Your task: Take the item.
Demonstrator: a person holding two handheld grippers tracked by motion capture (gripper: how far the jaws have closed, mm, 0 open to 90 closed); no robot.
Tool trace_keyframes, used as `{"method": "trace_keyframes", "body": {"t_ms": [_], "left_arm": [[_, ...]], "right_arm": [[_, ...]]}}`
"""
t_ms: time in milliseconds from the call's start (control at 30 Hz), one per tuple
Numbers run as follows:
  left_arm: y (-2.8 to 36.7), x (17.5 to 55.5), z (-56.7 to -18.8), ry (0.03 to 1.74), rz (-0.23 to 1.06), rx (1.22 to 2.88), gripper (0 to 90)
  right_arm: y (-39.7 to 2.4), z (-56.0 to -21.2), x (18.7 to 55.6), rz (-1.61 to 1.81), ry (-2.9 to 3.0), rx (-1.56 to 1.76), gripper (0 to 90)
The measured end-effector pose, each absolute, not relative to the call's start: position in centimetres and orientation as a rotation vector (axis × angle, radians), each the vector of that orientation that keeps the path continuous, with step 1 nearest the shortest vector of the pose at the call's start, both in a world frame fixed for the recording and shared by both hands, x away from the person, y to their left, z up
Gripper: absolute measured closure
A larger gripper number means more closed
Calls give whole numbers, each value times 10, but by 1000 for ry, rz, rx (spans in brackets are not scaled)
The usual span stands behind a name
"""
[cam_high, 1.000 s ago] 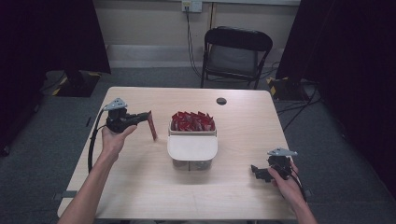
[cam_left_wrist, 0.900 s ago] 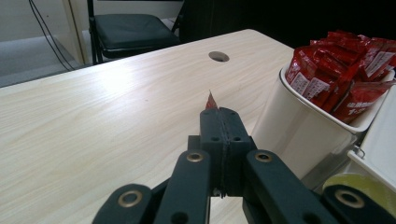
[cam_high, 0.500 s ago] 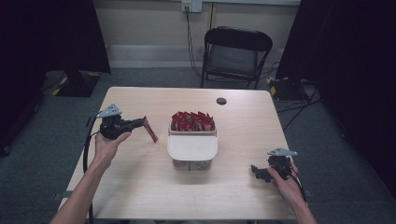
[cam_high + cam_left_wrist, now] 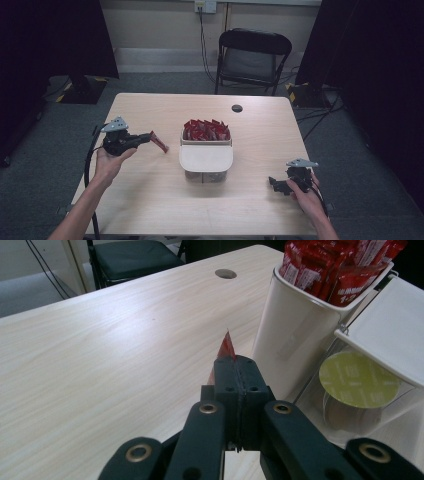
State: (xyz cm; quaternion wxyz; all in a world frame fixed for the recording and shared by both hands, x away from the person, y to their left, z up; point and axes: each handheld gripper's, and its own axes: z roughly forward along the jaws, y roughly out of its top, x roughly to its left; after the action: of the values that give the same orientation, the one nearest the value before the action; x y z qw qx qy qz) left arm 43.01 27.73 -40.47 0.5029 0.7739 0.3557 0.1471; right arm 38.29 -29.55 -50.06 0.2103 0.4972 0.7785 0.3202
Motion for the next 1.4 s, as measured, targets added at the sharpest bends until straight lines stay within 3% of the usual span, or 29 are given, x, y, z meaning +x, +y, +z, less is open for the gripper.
{"method": "trace_keyframes", "body": {"t_ms": [233,567,1400], "left_arm": [[282,421,-406,846,383,1915,899],[294,416,-425,900,317,1879,899],[268,424,-454,916,290,1937,884]], "right_arm": [[-295,-501,383,891,2164,1382,0],[-295,-501,383,890,2164,1383,0],[-295,-501,383,891,2164,1383,0]]}}
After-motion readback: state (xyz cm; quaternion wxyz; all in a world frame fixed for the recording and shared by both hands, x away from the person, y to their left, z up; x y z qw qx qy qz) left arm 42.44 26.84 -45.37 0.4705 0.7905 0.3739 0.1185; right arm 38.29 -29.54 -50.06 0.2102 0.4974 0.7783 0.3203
